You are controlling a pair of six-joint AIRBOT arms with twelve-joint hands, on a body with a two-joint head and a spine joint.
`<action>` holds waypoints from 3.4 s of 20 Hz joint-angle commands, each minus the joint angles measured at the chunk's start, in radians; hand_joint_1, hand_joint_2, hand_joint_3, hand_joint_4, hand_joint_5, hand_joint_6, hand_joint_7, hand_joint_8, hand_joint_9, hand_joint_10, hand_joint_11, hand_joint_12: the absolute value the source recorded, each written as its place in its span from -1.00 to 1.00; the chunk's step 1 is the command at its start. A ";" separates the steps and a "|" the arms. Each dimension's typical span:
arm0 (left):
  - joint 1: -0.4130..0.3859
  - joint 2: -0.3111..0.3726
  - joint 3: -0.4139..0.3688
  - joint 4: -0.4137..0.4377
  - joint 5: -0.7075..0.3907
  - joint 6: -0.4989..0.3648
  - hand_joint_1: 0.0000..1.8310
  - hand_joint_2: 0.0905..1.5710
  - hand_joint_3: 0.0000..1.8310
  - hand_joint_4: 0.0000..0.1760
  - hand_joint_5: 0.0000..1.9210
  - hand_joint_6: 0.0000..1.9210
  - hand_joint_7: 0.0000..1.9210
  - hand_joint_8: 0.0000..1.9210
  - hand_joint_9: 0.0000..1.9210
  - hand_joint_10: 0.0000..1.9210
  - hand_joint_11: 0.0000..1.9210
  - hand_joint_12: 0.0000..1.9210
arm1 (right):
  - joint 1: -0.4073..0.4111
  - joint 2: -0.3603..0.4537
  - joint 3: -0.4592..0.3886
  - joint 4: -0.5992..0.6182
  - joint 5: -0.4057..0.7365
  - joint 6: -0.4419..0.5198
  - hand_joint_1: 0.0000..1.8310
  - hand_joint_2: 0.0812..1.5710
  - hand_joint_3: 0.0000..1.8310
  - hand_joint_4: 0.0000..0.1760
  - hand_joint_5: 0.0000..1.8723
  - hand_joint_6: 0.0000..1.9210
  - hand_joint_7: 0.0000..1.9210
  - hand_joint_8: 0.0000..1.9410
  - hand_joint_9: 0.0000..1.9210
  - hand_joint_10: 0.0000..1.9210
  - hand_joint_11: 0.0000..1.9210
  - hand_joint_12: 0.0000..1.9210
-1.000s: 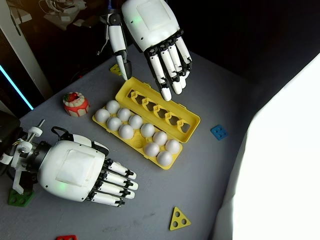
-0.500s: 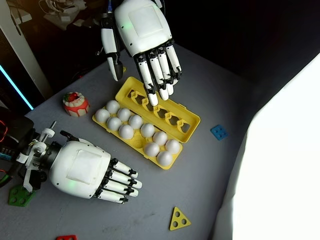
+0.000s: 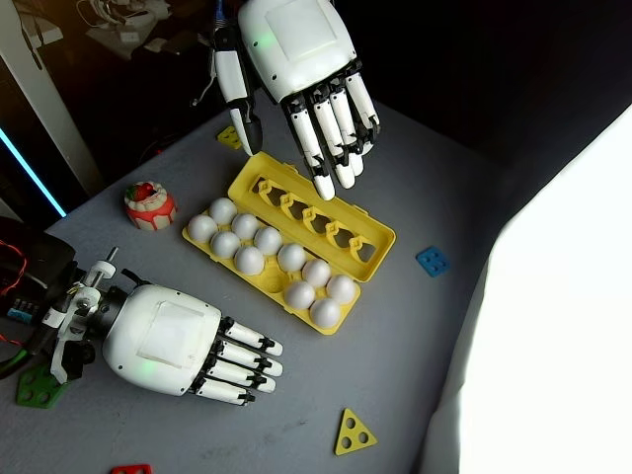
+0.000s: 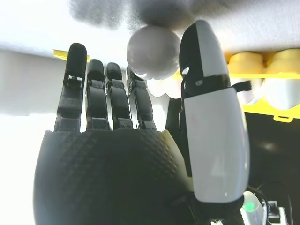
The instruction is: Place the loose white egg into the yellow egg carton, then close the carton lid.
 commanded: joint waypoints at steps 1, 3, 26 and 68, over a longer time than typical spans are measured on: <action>-0.002 0.002 0.006 0.065 -0.039 0.006 -0.63 0.61 -1.00 -0.33 -0.80 -1.00 -0.70 -0.99 -0.61 -0.97 -1.00 0.21 | 0.001 0.001 0.004 -0.039 0.047 0.004 0.11 0.34 -1.00 -0.93 -0.74 -0.94 -0.88 -1.00 -0.99 -0.74 -1.00 0.10; 0.010 0.002 0.013 0.059 -0.046 0.006 -0.66 0.62 -1.00 -0.38 -0.80 -1.00 -0.69 -0.99 -0.60 -0.97 -1.00 0.21 | 0.001 -0.002 0.006 -0.039 0.047 0.006 0.11 0.34 -1.00 -0.98 -0.70 -0.93 -0.87 -1.00 -0.98 -0.72 -1.00 0.17; 0.048 0.003 0.048 -0.073 -0.048 0.036 -0.61 0.60 -1.00 -0.31 -0.79 -1.00 -0.67 -1.00 -0.59 -0.97 -1.00 0.20 | 0.004 -0.010 0.011 -0.063 0.054 0.003 0.04 0.38 -1.00 -1.00 -0.56 -0.79 -0.86 -1.00 -0.99 -0.75 -1.00 -0.04; 0.043 0.035 0.070 -0.047 -0.143 -0.105 -0.58 0.59 -1.00 -0.38 -0.73 -0.99 -0.71 -0.99 -0.64 -0.99 -1.00 0.21 | 0.011 -0.084 0.005 -0.679 0.291 0.894 0.19 0.45 -1.00 -1.00 -0.05 0.18 -0.54 -1.00 -1.00 -0.65 -1.00 -0.23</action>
